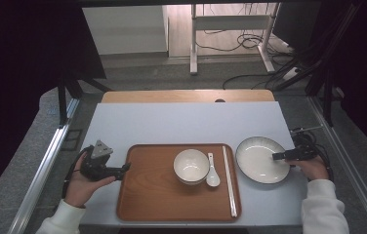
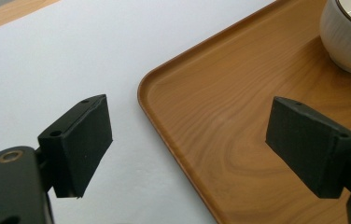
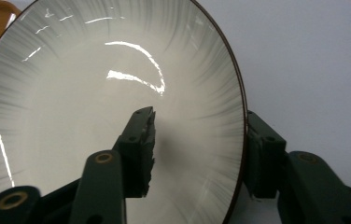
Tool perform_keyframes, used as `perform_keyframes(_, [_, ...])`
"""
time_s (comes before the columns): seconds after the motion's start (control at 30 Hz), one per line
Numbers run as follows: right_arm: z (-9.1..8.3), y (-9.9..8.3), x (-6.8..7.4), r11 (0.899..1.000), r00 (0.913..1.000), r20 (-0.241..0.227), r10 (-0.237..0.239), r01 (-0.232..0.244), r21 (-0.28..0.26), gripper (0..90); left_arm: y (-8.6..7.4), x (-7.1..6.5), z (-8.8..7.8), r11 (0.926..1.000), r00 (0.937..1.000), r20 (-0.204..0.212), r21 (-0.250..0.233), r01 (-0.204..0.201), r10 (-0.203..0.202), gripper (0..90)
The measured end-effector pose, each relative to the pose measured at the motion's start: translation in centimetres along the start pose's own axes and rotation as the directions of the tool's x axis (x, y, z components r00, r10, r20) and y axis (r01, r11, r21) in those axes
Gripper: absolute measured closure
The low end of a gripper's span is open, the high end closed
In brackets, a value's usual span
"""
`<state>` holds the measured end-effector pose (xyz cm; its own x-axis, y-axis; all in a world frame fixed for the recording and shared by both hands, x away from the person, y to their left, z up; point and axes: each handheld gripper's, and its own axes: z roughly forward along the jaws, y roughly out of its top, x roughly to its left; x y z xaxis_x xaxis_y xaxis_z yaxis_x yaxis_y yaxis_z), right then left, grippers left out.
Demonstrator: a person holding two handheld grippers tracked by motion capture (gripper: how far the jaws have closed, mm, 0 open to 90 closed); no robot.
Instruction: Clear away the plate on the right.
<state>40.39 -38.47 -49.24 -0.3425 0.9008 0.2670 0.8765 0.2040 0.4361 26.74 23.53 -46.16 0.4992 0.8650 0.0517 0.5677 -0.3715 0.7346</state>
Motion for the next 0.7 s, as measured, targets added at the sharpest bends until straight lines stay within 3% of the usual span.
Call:
perform_keyframes(0.07, [-0.1, -0.1, -0.2, 1.0, 0.9997, 0.018, 0.014, -0.014, -0.006, 63.3, 0.0, 0.0, 0.0, 1.0, 1.0, 0.0, 0.0, 0.0, 0.0, 14.0])
perform_keyframes(0.3, [-0.5, -0.3, -1.2, 0.997, 0.9959, -0.038, 0.082, -0.082, -0.001, 74.4, 0.0, -0.1, 0.1, 1.0, 1.0, 0.0, 0.005, -0.006, 0.006, 14.0])
perform_keyframes(0.47, [-0.7, -0.3, -1.4, 0.995, 0.9925, -0.065, 0.104, -0.105, -0.003, 77.9, 0.0, 0.0, 0.2, 0.9999, 1.0, 0.0, 0.008, -0.006, 0.006, 14.0])
perform_keyframes(0.7, [-1.3, -0.1, -1.0, 0.995, 0.994, -0.057, 0.094, -0.095, -0.014, 80.2, 0.0, 0.1, 0.0, 1.0, 1.0, -0.004, -0.001, 0.001, -0.001, 14.0])
